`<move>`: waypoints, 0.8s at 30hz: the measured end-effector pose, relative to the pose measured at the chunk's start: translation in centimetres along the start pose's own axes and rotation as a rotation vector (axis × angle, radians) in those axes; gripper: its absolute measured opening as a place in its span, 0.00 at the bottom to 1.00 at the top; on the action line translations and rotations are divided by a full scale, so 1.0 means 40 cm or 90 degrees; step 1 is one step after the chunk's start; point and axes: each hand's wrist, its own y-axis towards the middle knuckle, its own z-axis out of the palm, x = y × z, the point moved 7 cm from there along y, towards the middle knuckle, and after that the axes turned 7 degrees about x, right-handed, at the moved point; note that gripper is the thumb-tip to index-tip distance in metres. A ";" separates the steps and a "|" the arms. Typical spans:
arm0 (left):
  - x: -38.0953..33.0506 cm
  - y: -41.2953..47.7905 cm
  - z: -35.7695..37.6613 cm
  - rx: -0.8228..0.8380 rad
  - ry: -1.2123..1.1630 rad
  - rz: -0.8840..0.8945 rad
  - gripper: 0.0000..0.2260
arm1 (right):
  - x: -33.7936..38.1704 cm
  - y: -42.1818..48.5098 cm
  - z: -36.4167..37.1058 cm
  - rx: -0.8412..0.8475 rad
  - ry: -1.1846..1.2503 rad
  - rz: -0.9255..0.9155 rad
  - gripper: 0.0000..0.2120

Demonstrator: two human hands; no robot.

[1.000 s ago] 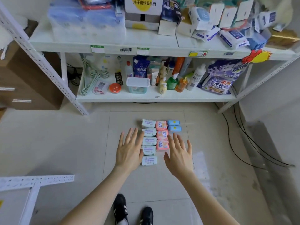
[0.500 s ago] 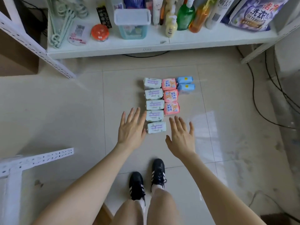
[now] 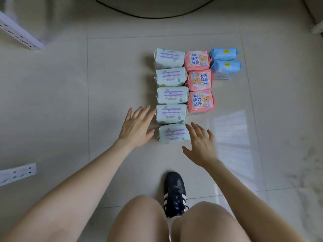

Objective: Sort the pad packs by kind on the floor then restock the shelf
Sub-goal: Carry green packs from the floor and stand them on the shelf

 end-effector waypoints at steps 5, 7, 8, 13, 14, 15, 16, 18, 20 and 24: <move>0.039 0.107 0.103 -0.019 -0.055 0.058 0.34 | -0.034 0.091 0.103 -0.033 0.039 -0.054 0.42; 0.049 0.146 0.126 -0.025 -0.069 0.069 0.35 | -0.042 0.113 0.132 -0.045 0.061 -0.078 0.44; 0.051 0.163 0.133 -0.030 -0.074 0.075 0.35 | -0.046 0.122 0.142 -0.057 0.065 -0.087 0.44; 0.050 0.232 0.163 -0.047 -0.108 0.101 0.35 | -0.057 0.164 0.153 -0.156 0.061 -0.111 0.43; 0.050 0.241 0.168 -0.047 -0.119 0.101 0.34 | -0.058 0.172 0.153 -0.165 0.050 -0.115 0.43; 0.051 0.249 0.172 -0.048 -0.133 0.102 0.34 | -0.060 0.179 0.153 -0.172 0.039 -0.117 0.41; 0.050 0.254 0.175 -0.048 -0.149 0.104 0.34 | -0.061 0.186 0.154 -0.174 0.032 -0.117 0.40; 0.046 0.262 0.177 -0.043 -0.183 0.115 0.35 | -0.064 0.196 0.159 -0.159 0.038 -0.115 0.37; 0.038 0.269 0.177 -0.027 -0.207 0.124 0.36 | -0.066 0.200 0.170 -0.123 0.064 -0.110 0.36; 0.029 0.283 0.180 -0.001 -0.241 0.117 0.37 | -0.080 0.190 0.194 -0.066 0.119 -0.098 0.35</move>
